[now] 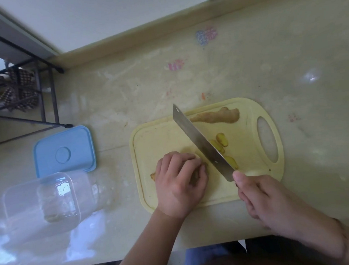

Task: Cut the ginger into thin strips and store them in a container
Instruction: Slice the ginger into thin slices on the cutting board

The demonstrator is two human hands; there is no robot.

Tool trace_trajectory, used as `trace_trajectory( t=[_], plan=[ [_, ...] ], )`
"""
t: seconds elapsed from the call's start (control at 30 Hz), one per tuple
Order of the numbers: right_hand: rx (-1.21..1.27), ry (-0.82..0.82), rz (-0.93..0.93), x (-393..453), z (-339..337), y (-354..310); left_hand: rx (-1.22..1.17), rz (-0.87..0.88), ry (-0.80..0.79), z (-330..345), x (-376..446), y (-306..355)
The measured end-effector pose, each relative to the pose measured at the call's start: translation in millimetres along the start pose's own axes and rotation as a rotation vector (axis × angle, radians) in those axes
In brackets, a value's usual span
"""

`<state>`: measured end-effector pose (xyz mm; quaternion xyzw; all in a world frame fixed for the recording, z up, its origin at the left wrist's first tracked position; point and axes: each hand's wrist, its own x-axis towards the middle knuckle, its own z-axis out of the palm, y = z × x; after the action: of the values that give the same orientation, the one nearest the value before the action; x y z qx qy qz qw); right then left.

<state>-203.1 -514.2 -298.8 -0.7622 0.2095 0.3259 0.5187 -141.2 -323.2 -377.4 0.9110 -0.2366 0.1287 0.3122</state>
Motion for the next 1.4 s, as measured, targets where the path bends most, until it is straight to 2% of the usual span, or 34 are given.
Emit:
trace_trajectory(
  t=[0.4, 1.07, 1.4],
  plan=[
    [-0.182, 0.028, -0.051, -27, 1, -7, -0.08, 0.006, -0.033, -2, 3, -1],
    [-0.236, 0.04, 0.024, -31, 4, -12, -0.072, 0.017, -0.048, -2, 3, -4],
    [-0.229, 0.05, -0.057, 11, 18, -24, -0.083, 0.03, -0.038, -1, 4, -3]
  ],
)
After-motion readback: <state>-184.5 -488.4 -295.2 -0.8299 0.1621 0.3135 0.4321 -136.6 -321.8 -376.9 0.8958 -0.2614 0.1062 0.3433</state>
